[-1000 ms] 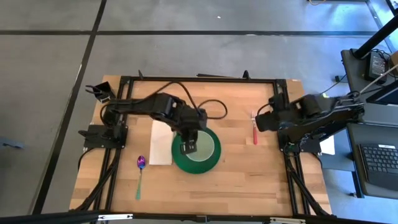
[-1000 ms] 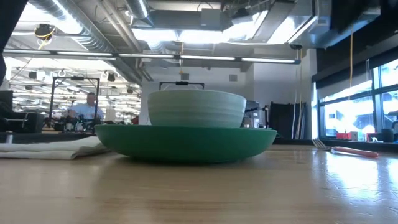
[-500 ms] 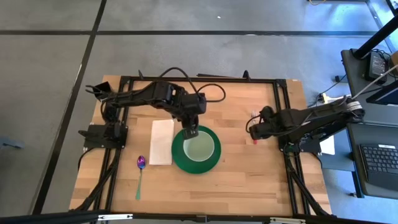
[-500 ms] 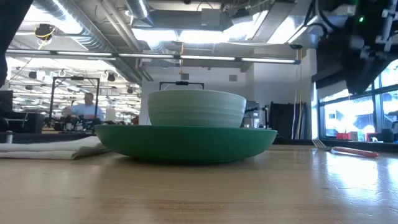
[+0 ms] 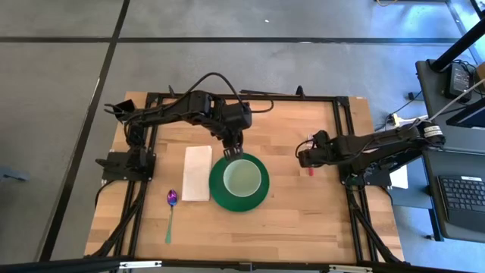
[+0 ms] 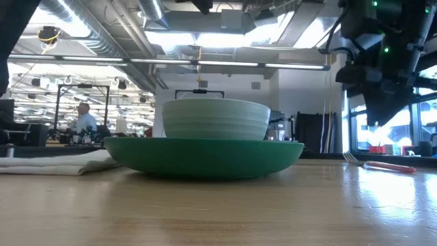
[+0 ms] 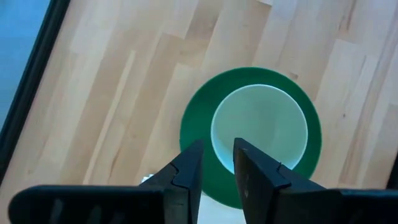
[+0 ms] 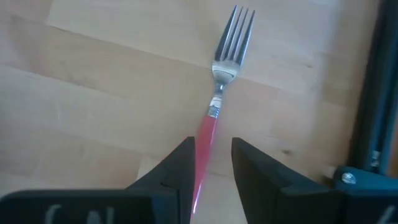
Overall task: Set table place
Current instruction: Move the pink fork beside the green plate
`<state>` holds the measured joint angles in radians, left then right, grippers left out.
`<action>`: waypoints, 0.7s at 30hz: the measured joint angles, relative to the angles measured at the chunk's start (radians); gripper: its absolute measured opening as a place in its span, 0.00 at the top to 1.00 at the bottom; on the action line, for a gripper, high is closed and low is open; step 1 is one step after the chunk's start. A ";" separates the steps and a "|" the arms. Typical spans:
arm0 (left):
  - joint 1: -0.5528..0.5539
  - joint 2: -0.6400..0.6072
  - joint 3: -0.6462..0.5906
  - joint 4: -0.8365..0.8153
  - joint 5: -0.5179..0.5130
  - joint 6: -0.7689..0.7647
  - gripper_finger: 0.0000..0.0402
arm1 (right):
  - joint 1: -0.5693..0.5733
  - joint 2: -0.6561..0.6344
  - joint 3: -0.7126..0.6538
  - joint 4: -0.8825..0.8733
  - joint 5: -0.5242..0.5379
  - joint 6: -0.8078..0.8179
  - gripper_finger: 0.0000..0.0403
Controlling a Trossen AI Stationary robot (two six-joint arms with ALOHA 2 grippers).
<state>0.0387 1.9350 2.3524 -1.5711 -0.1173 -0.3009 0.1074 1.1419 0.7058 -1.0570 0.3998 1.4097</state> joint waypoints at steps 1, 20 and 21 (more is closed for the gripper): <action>0.003 0.000 0.000 0.000 0.000 0.001 0.79 | 0.000 0.000 -0.015 0.016 0.000 0.000 0.74; 0.027 0.000 0.000 0.000 0.000 0.024 0.82 | 0.000 0.001 -0.183 0.248 0.056 0.118 0.74; 0.027 0.000 0.000 0.000 0.000 0.024 0.82 | 0.000 0.001 -0.188 0.248 0.060 0.131 0.74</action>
<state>0.0654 1.9354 2.3524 -1.5711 -0.1177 -0.2764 0.1074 1.1431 0.5176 -0.8094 0.4603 1.5405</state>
